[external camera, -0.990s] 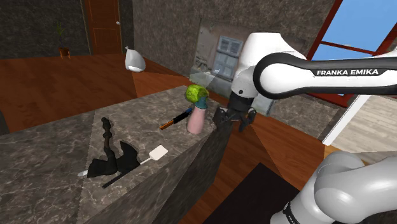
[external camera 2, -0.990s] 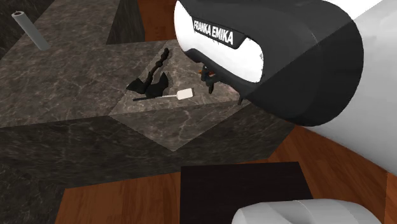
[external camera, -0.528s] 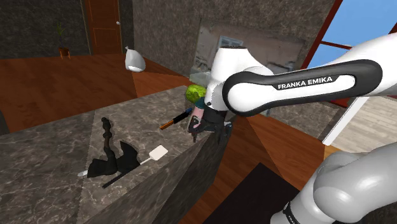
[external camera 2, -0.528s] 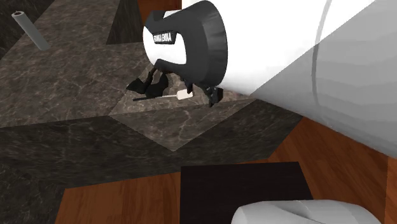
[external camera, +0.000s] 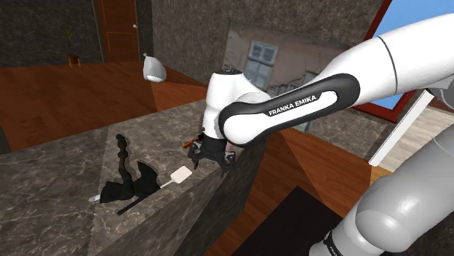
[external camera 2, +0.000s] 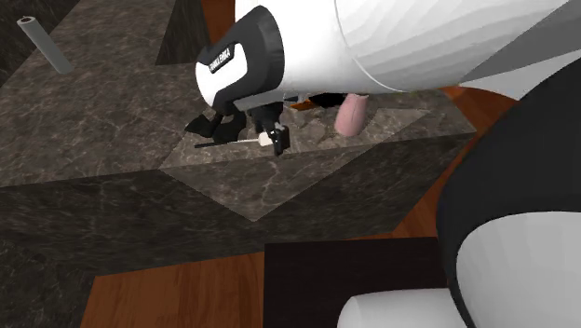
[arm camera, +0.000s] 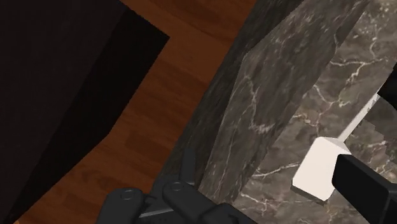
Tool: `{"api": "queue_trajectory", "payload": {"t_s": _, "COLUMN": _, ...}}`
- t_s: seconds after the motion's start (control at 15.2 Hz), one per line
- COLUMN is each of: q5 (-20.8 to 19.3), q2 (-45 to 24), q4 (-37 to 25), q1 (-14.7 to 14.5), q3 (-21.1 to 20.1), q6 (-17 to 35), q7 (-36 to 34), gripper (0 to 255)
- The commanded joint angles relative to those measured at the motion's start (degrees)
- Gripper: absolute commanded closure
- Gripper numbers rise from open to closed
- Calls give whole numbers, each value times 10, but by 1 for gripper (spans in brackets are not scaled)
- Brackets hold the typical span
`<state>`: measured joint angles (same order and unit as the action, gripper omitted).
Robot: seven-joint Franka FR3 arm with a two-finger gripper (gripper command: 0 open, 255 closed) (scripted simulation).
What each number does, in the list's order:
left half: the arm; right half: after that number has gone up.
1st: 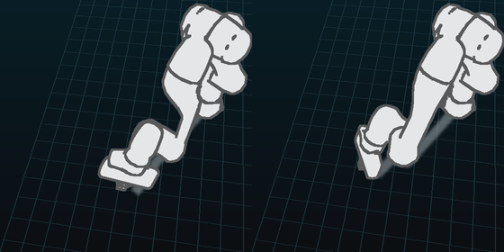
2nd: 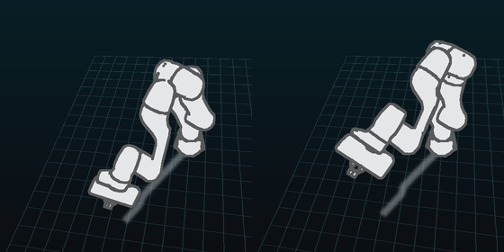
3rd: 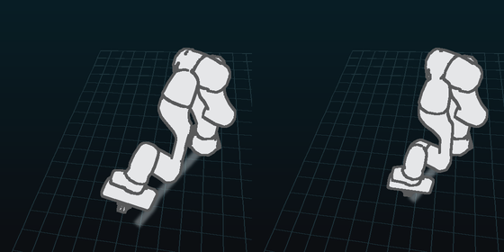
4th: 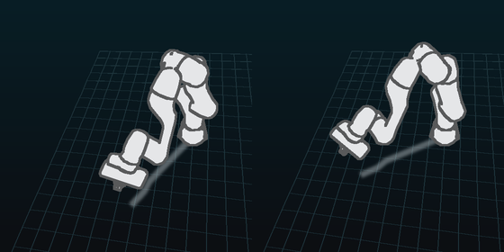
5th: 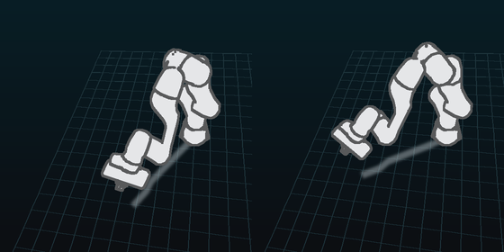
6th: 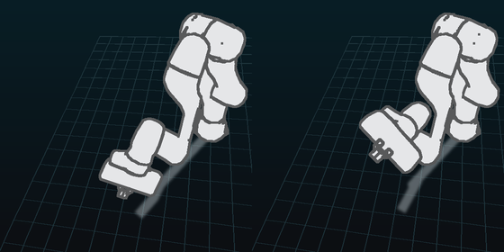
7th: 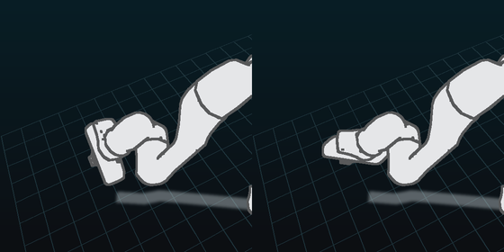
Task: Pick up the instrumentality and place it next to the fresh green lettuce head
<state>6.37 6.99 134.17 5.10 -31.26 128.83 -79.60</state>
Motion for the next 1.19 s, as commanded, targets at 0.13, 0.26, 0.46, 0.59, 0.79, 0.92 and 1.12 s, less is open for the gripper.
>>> {"api": "queue_trajectory", "payload": {"t_s": 0.13, "q5": -71, "q2": -113, "q4": -69, "q1": 1, "q3": -19, "q6": 31, "q7": -140, "gripper": 0}}
{"api": "queue_trajectory", "payload": {"t_s": 0.26, "q5": -108, "q2": -167, "q4": -108, "q1": -9, "q3": -14, "q6": 39, "q7": -202, "gripper": 0}}
{"api": "queue_trajectory", "payload": {"t_s": 0.46, "q5": -153, "q2": -244, "q4": -171, "q1": -35, "q3": 8, "q6": 44, "q7": -285, "gripper": 0}}
{"api": "queue_trajectory", "payload": {"t_s": 0.59, "q5": -174, "q2": -291, "q4": -216, "q1": -55, "q3": 26, "q6": 44, "q7": -331, "gripper": 0}}
{"api": "queue_trajectory", "payload": {"t_s": 0.79, "q5": -195, "q2": -360, "q4": -290, "q1": -84, "q3": 53, "q6": 39, "q7": -390, "gripper": 0}}
{"api": "queue_trajectory", "payload": {"t_s": 0.92, "q5": -199, "q2": -375, "q4": -300, "q1": -90, "q3": 59, "q6": 44, "q7": -399, "gripper": 0}}
{"api": "queue_trajectory", "payload": {"t_s": 1.12, "q5": -207, "q2": -391, "q4": -299, "q1": -95, "q3": 65, "q6": 59, "q7": -404, "gripper": 0}}
